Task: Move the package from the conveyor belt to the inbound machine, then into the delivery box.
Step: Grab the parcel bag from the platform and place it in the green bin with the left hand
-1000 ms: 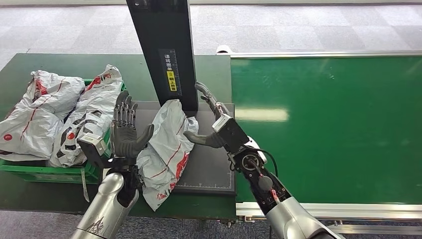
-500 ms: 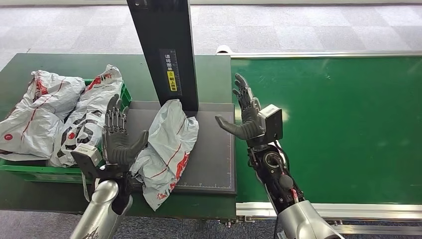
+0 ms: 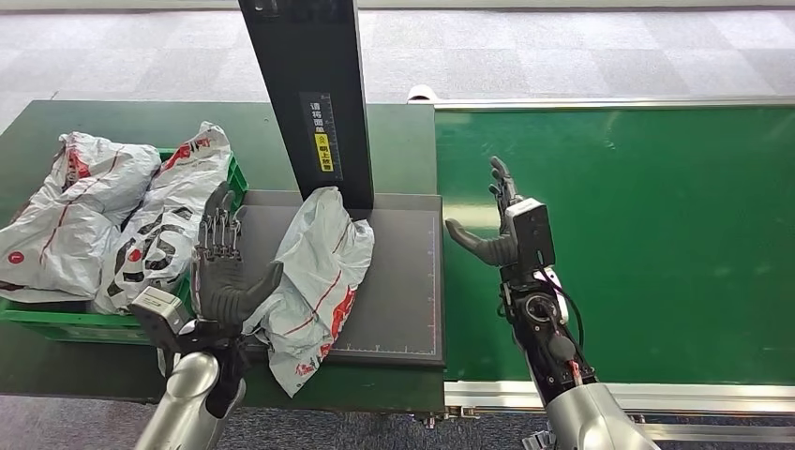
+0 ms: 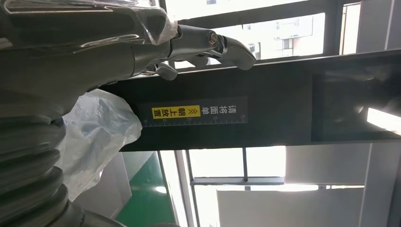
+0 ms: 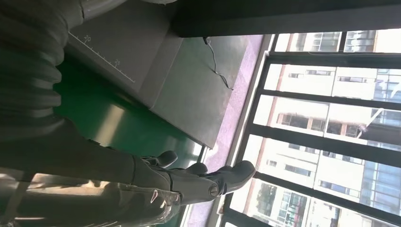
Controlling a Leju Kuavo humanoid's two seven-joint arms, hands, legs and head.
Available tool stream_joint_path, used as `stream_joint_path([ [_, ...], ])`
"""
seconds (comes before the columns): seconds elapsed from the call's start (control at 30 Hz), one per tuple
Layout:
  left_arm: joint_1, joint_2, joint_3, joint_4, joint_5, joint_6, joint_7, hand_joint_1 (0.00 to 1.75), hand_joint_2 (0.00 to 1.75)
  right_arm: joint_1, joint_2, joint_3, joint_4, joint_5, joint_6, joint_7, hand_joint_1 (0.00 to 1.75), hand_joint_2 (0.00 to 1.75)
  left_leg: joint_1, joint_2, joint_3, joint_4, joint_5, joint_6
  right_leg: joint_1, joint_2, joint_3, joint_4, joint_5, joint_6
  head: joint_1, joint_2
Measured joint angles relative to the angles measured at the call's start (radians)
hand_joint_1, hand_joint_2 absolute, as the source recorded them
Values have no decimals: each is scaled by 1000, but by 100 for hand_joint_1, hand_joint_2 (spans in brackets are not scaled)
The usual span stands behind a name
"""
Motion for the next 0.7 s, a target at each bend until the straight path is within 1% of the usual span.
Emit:
stream_joint_path([
  [0.2, 3, -1, 0, -4, -5, 0, 1, 0, 175, -10, 0, -3, 33, 5, 0, 2, 0, 175, 0, 0, 0, 0, 0, 0, 0, 0, 0, 0, 0, 0, 0, 0],
  [0.3, 3, 0, 0, -5, -58, 13, 1, 0, 175, -16, 0, -3, 51, 22, 17, 24, 0, 175, 0, 0, 0, 0, 0, 0, 0, 0, 0, 0, 0, 0, 0, 0],
  [0.4, 3, 4, -5, -8, -182, 42, 3, 0, 175, -26, 1, -2, 79, 47, 51, 55, 0, 175, 0, 0, 0, 0, 0, 0, 0, 0, 0, 0, 0, 0, 0, 0],
  [0.53, 2, 18, -41, -13, -414, 57, 27, 0, 175, -43, 6, -1, 114, 63, 85, 74, 0, 175, 0, 0, 0, 0, 0, 0, 0, 0, 0, 0, 0, 0, 0, 0],
  [0.63, -1, 28, -82, -11, -555, 22, 78, 0, 175, -57, 9, -1, 132, 73, 102, 79, 0, 175, 0, 0, 0, 0, 0, 0, 0, 0, 0, 0, 0, 0, 0, 0],
  [0.7, -7, 35, -102, 5, -649, 6, 137, 0, 175, -63, 10, -1, 140, 81, 109, 80, 0, 175, 0, 0, 0, 0, 0, 0, 0, 0, 0, 0, 0, 0, 0, 0],
])
